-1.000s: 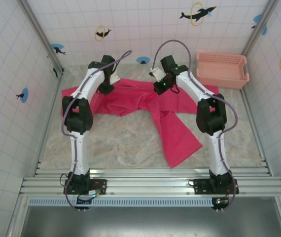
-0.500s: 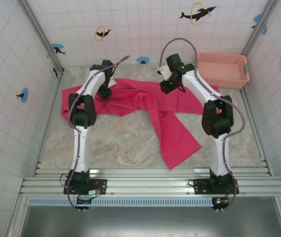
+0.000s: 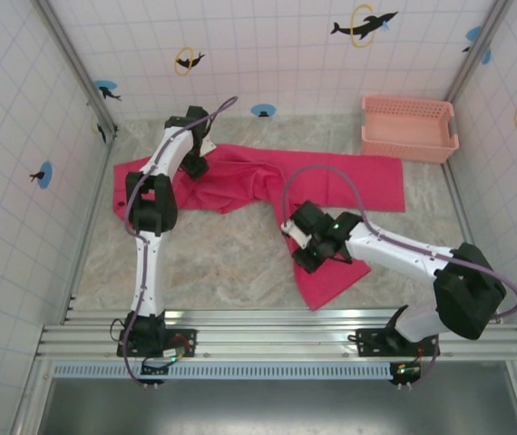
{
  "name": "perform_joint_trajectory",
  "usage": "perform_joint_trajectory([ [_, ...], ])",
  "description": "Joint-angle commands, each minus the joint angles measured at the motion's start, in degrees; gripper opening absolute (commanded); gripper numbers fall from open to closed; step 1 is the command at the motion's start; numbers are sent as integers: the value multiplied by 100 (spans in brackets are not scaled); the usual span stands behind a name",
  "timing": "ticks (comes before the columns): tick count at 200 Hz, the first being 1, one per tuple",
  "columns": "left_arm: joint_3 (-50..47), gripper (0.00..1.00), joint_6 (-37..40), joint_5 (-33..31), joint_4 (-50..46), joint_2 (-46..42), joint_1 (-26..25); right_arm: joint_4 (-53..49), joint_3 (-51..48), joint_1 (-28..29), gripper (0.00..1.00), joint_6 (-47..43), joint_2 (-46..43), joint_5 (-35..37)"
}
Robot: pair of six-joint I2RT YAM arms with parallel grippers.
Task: Roll up the long pants
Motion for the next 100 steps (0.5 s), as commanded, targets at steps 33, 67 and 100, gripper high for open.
perform_joint_trajectory([
  [33, 51, 88, -149, 119, -5, -146, -6, 629, -524, 640, 57, 751, 73, 1073],
  [67, -26, 88, -138, 148, 18, -190, -6, 708, -580, 775, 57, 875, 161, 893],
  [100, -148, 88, -127, 112, 60, -235, -12, 673, -549, 1053, 57, 1117, 145, 1004],
])
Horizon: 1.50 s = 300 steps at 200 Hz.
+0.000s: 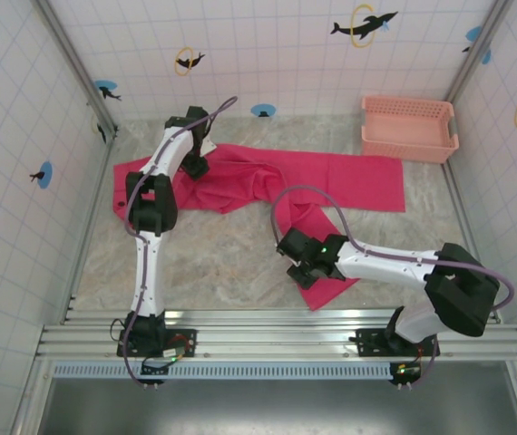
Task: Roll up the long pants
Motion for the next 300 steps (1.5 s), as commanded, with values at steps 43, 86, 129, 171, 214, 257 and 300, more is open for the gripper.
perform_joint_trajectory([
  [43, -145, 88, -68, 45, 64, -253, -8, 186, -185, 466, 56, 646, -23, 93],
  [86, -170, 89, -28, 16, 85, -253, -6, -203, 16, 494, 39, 835, 701, 453],
  [129, -181, 89, -15, 14, 59, -273, 1, -1375, 474, 414, 0, 703, 572, 1462],
  [171, -383, 89, -67, 115, 135, -517, 71, -2274, 981, -549, 0, 227, -1005, 2022],
  [214, -389, 89, -94, 179, 131, -675, 154, -2264, 1595, -2857, 0, -1012, -1595, 1333],
  [257, -444, 89, -51, 50, 158, -904, 174, -1996, 2552, -4559, 0, -1749, -322, 216],
  [300, -129, 89, 11, -230, 106, -799, 179, -1810, 4027, -5164, 0, -1984, 1696, -55],
])
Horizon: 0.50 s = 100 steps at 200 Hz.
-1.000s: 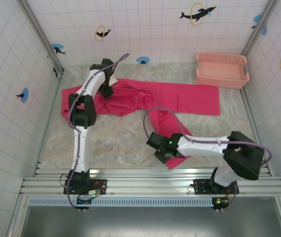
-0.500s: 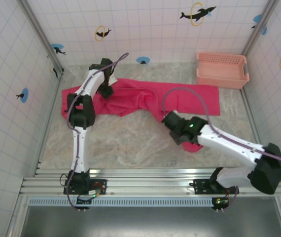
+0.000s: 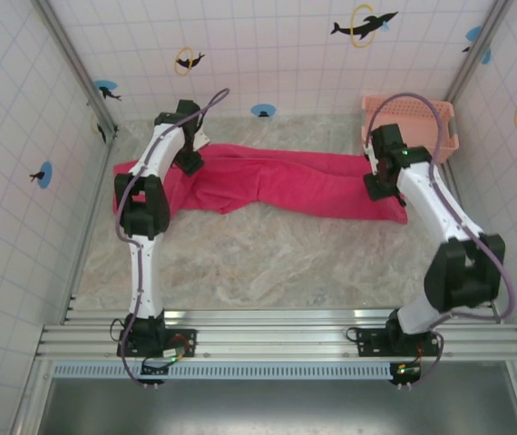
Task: Roll up the long pants
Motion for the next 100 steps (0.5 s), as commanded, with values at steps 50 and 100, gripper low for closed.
perform_joint_trajectory([
  [50, 859, 89, 81, -907, -177, 379, 28, 114, 2571, -610, 0, -376, 2666, -751],
  [100, 1121, 89, 311, -1187, 211, 662, 30, -383, 4587, -870, 0, -347, 4134, -736],
])
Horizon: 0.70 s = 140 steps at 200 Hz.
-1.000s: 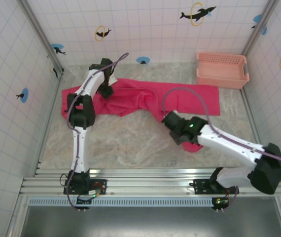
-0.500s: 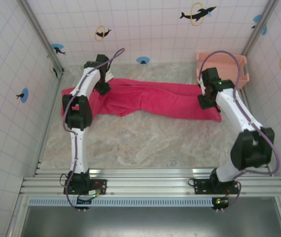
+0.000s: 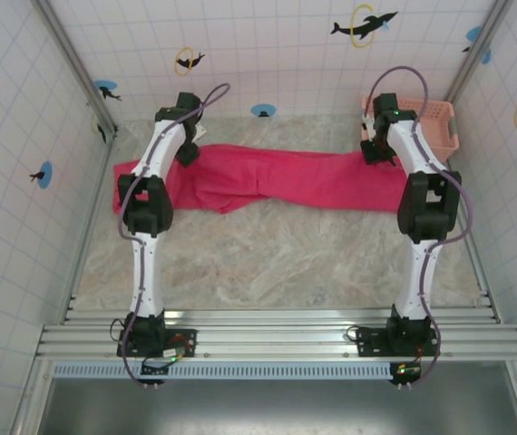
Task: Roll up the long pants
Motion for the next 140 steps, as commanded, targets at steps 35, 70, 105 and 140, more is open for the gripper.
perform_joint_trajectory([
  [35, 367, 89, 327, -575, 447, 364, 33, -395, 1957, -231, 0, -14, 1371, -123],
  [70, 382, 95, 379, -575, 561, 426, 33, -345, 2264, -241, 28, 94, 1628, -233],
  [105, 395, 97, 374, -582, 605, 338, 34, -184, 1842, -196, 44, 130, 1196, -168],
  [140, 290, 98, 509, -322, 713, -124, 52, 46, 919, -97, 48, 126, -32, -93],
])
